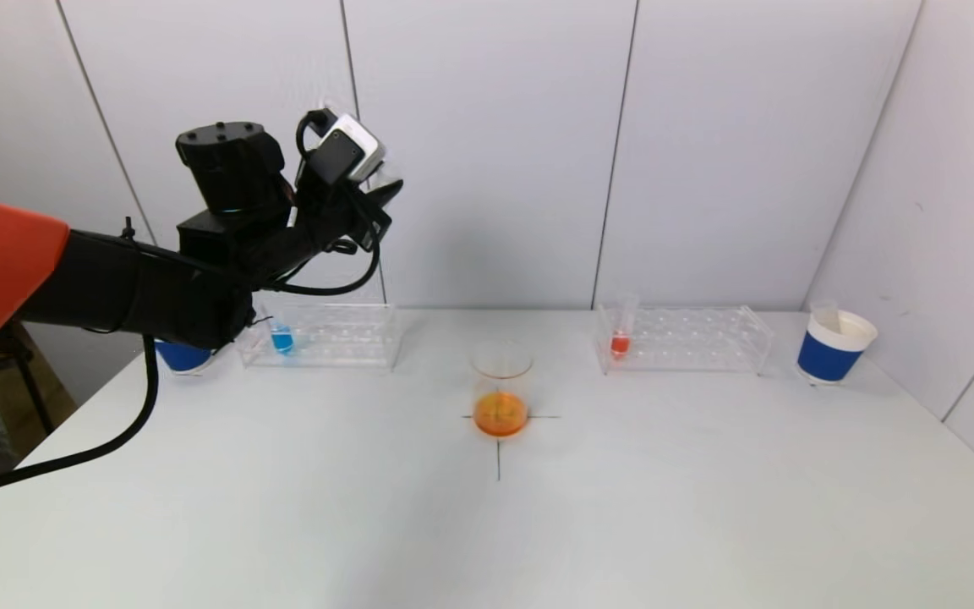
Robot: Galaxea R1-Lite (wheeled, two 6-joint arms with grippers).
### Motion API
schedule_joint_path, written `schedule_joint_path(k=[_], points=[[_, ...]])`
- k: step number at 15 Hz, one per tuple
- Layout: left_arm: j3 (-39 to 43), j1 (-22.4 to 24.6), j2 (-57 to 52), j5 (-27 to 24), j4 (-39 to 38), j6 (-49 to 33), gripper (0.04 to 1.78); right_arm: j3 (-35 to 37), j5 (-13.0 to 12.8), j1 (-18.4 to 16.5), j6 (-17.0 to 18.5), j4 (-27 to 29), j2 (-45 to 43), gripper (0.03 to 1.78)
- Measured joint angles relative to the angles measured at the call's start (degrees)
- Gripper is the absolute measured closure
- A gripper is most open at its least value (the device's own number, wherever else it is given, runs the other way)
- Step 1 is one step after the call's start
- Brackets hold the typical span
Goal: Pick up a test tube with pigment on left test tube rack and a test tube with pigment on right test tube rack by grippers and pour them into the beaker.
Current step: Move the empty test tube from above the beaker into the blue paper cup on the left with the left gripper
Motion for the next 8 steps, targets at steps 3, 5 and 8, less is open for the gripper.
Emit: schedule_joint_path(k=[3, 5, 8], points=[[-0.4, 0.9, -1.4, 8.6, 0.7, -7.5, 1.40, 0.0, 0.0, 0.0, 0.0, 0.0, 0.0, 0.05], [-0.6, 2.0, -2.2, 12.0, 0.7, -10.0, 1.40, 0.0, 0.0, 0.0, 0.0, 0.0, 0.0, 0.05], [-1.7, 4.4, -2.5, 16.6, 1.1, -13.8, 1.40, 0.0, 0.0, 0.0, 0.0, 0.0, 0.0, 0.05]])
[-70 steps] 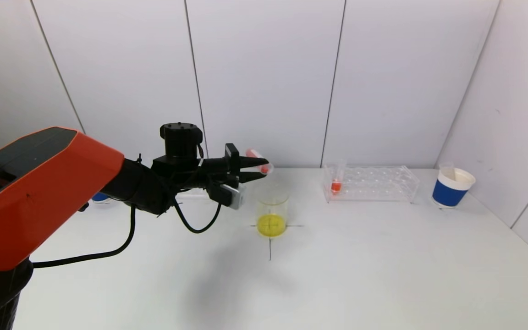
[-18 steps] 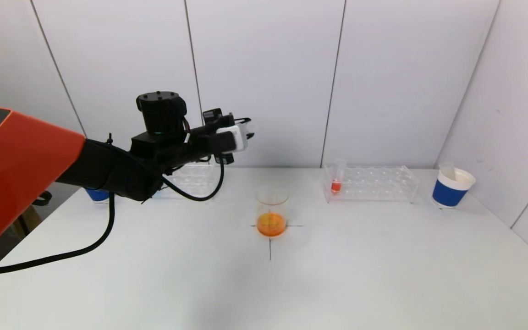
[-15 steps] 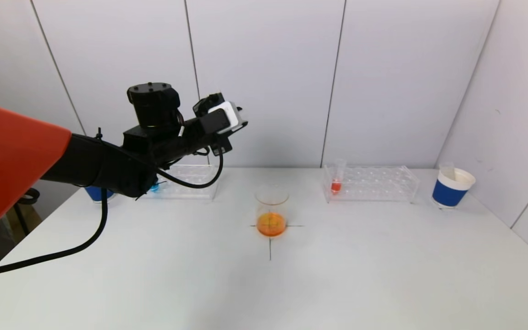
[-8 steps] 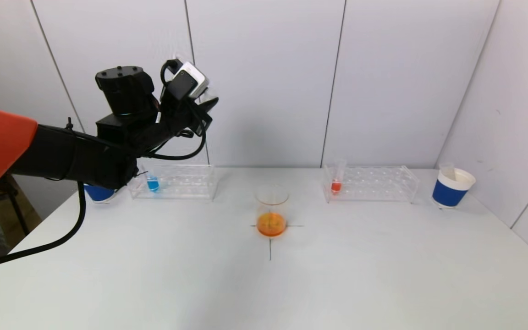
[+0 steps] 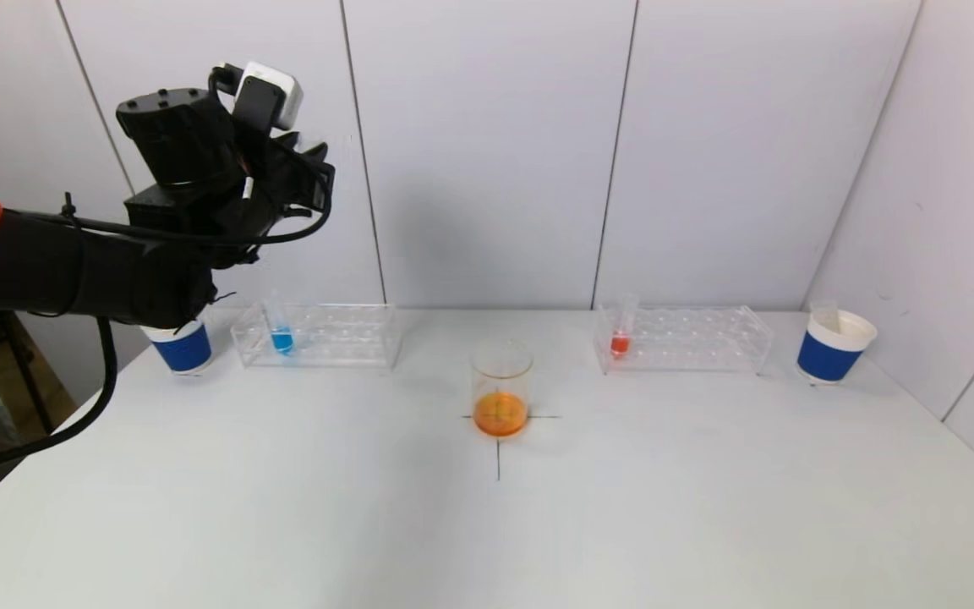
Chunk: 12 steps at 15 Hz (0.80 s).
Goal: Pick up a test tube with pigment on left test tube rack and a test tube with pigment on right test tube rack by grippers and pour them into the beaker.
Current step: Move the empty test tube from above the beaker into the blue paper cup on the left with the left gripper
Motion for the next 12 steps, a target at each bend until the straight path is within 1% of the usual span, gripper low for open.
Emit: schedule_joint_path(k=[3, 6, 8, 10, 12], points=[[-1.0, 3.9, -0.3, 2.0, 3.3, -2.0, 1.40, 0.0, 0.0, 0.0, 0.0, 0.0, 0.0, 0.05], [-0.9, 9.5, -1.7, 1.8, 8.8, -6.0, 1.40, 0.0, 0.0, 0.0, 0.0, 0.0, 0.0, 0.05], [-0.6, 13.3, -2.5, 0.1, 11.0, -8.5, 1.40, 0.0, 0.0, 0.0, 0.0, 0.0, 0.0, 0.05], [0.4, 17.4, -2.9, -3.8, 11.5, -9.6, 1.40, 0.0, 0.0, 0.0, 0.0, 0.0, 0.0, 0.05], [1.3, 20.0, -2.9, -4.8, 11.7, -11.5, 1.40, 0.0, 0.0, 0.0, 0.0, 0.0, 0.0, 0.05]])
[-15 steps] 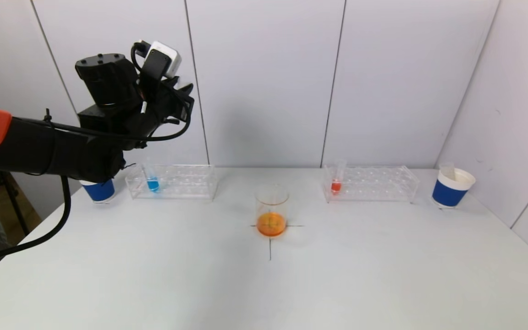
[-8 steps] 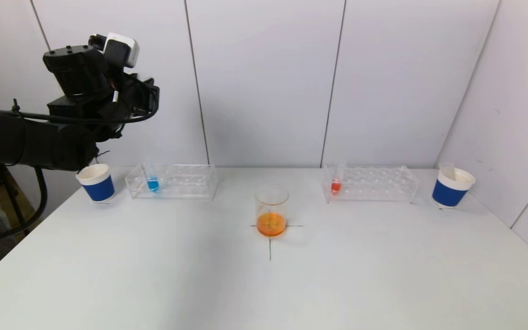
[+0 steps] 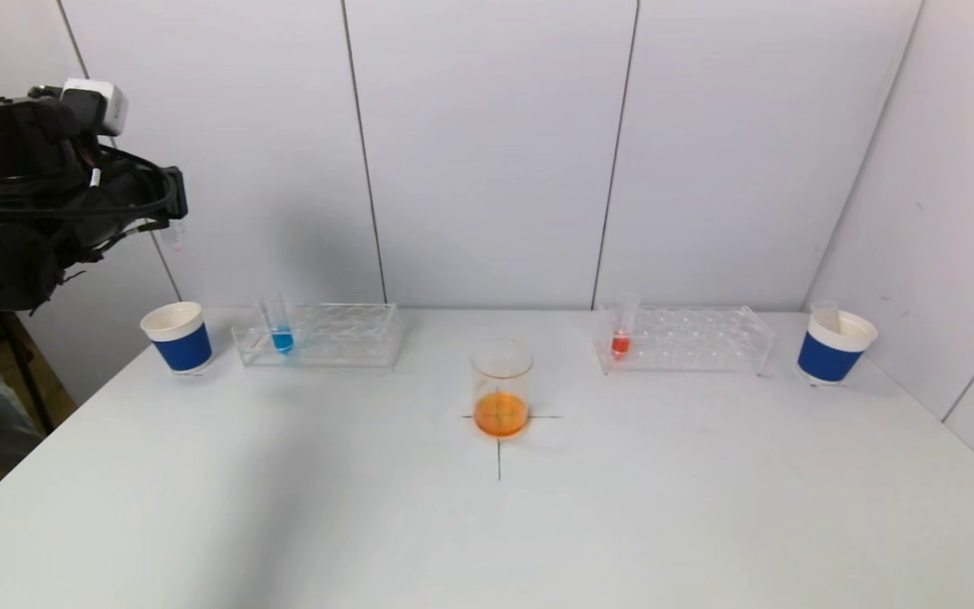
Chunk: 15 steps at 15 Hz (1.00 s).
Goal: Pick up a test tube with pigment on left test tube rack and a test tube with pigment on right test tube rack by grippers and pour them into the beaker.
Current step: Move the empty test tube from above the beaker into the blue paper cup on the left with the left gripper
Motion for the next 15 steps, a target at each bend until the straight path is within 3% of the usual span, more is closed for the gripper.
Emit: schedule_joint_path(k=[6, 15], points=[[1.4, 5.0, 2.3, 0.1, -0.8, -1.7, 1.40, 0.0, 0.0, 0.0, 0.0, 0.0, 0.0, 0.05], [0.7, 7.8, 7.9, 0.3, -0.8, -3.0, 1.40, 0.0, 0.0, 0.0, 0.0, 0.0, 0.0, 0.05]])
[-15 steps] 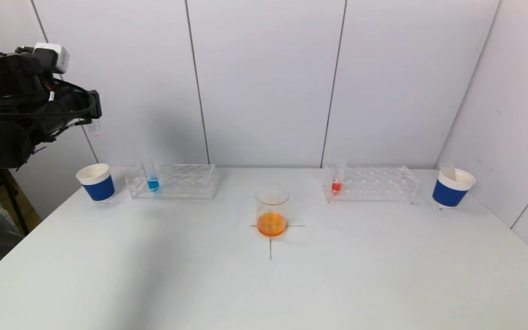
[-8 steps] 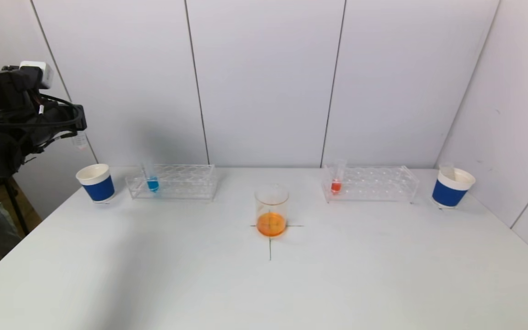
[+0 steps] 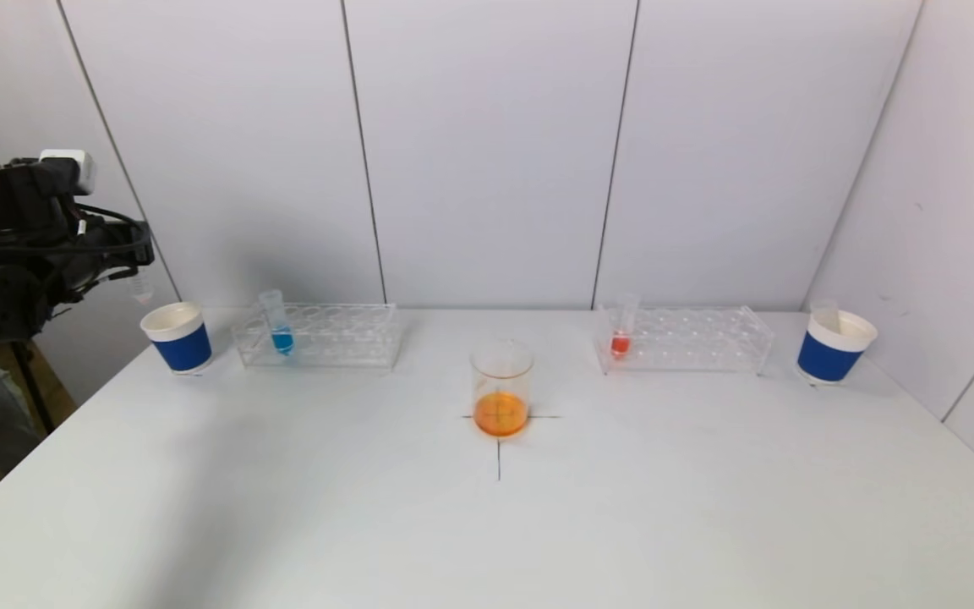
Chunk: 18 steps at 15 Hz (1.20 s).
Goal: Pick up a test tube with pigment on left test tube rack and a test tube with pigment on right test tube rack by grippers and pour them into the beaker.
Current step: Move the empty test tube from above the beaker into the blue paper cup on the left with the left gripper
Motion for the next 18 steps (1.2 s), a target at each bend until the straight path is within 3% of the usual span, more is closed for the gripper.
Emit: schedule_joint_path(k=[7, 18], points=[[-1.4, 0.1, 5.2, -0.1, -4.7, -0.1, 1.40, 0.0, 0.0, 0.0, 0.0, 0.0, 0.0, 0.05], [-0.4, 0.0, 8.7, -0.2, -5.2, -0.4, 1.40, 0.0, 0.0, 0.0, 0.0, 0.0, 0.0, 0.05]])
